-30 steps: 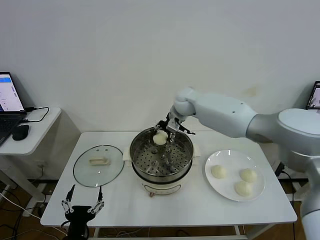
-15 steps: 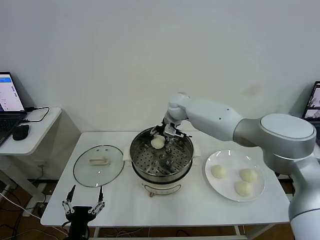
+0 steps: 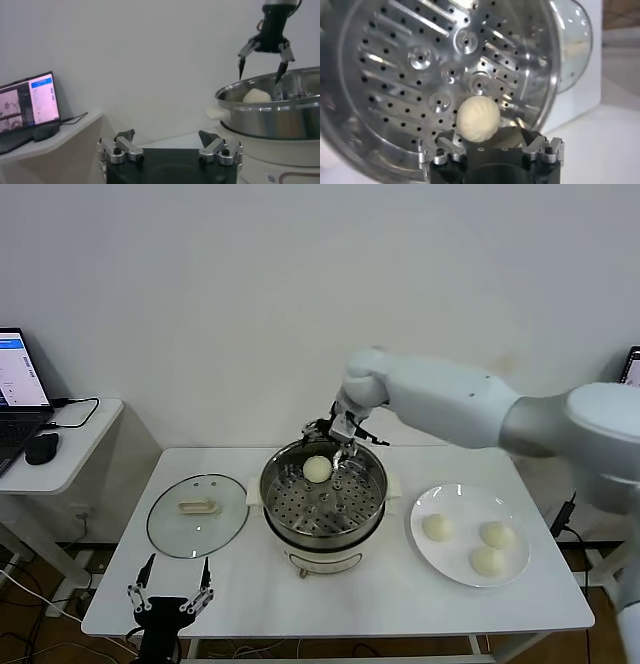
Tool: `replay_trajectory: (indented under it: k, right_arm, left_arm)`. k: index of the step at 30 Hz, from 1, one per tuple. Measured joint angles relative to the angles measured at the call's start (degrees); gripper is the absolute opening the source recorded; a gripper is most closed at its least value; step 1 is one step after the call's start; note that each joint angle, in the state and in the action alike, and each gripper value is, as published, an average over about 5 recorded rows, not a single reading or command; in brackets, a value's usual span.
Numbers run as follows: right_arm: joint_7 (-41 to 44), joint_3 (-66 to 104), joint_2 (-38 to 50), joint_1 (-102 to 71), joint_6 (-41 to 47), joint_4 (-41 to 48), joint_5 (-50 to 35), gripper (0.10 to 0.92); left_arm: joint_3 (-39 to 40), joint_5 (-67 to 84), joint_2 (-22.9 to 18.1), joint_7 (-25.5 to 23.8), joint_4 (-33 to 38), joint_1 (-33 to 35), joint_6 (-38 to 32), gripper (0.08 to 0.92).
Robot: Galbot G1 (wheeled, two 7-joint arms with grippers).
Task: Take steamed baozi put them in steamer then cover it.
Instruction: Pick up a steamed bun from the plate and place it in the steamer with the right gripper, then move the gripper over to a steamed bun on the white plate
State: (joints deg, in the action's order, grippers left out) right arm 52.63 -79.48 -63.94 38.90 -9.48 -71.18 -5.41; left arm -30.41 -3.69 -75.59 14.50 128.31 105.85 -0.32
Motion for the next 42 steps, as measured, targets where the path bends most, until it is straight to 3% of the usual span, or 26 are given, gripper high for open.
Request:
replay_trajectory:
  k: [10, 21, 30, 42]
  right_arm:
    - [2.5, -0.9, 17.5, 3.6, 19.1, -14.0, -5.9, 0.823]
    - [4.5, 2.1, 31.6, -1.7, 26.2, -19.3, -3.8, 0.823]
    - [4.6, 10.3, 34.6, -14.1, 26.1, -18.0, 1.1, 0.822]
    - [4.8, 21.6, 30.4, -29.1, 22.9, -10.5, 7.9, 0.822]
  left_arm:
    - [0.1, 0.3, 1.3, 0.5, 0.0, -0.5, 1.2, 0.823]
    - [0.1, 0.0, 1.9, 0.6, 0.0, -0.2, 1.4, 0.823]
    - [-0.1, -0.4, 1.4, 0.6, -0.1, 0.0, 1.5, 0.823]
    - [-1.5, -0.5, 0.9, 0.6, -0.4, 0.8, 1.6, 0.823]
